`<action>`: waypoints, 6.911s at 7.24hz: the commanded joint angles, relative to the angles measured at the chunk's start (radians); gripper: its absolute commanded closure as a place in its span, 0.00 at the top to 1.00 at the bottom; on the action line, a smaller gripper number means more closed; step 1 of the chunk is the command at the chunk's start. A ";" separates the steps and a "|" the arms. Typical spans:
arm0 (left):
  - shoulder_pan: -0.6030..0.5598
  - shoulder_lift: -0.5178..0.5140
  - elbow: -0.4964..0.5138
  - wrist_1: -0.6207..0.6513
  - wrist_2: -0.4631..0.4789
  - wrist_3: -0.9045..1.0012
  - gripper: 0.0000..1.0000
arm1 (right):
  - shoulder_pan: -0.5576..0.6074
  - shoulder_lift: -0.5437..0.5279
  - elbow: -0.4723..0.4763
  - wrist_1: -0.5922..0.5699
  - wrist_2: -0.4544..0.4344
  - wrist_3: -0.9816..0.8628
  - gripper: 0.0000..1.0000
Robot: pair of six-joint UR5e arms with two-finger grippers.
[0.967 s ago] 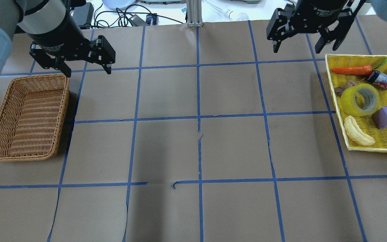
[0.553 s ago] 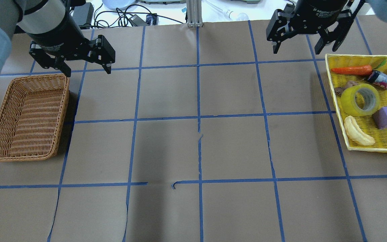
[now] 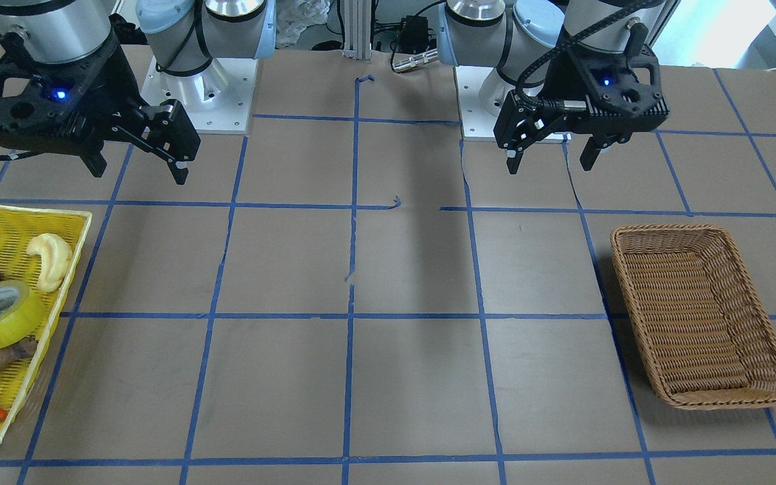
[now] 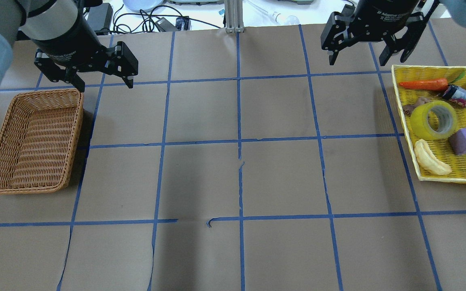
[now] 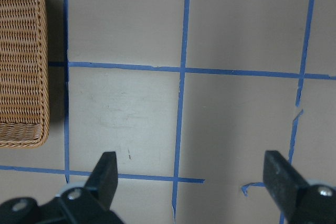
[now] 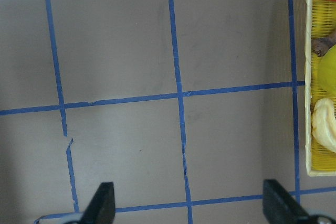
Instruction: Transfer tape with both arms
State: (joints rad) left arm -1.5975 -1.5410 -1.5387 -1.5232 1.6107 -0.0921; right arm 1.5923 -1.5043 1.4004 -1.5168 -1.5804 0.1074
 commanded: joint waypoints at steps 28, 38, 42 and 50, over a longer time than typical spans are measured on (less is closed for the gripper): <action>-0.001 -0.004 0.002 0.006 0.003 -0.003 1.00 | -0.375 0.097 -0.023 -0.006 0.014 -0.457 1.00; 0.001 0.013 0.009 0.000 0.089 -0.014 1.00 | -0.614 0.295 0.416 -0.623 0.165 -0.772 0.82; 0.002 0.016 0.014 0.008 0.089 -0.014 1.00 | -0.614 0.294 0.399 -0.623 0.166 -0.792 0.11; 0.001 0.022 -0.008 -0.003 0.032 0.000 1.00 | -0.259 0.165 0.226 -0.315 0.013 -0.325 0.05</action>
State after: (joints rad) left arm -1.5959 -1.5201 -1.5415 -1.5245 1.6669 -0.0946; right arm 1.1858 -1.3338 1.6607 -1.8688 -1.5168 -0.3881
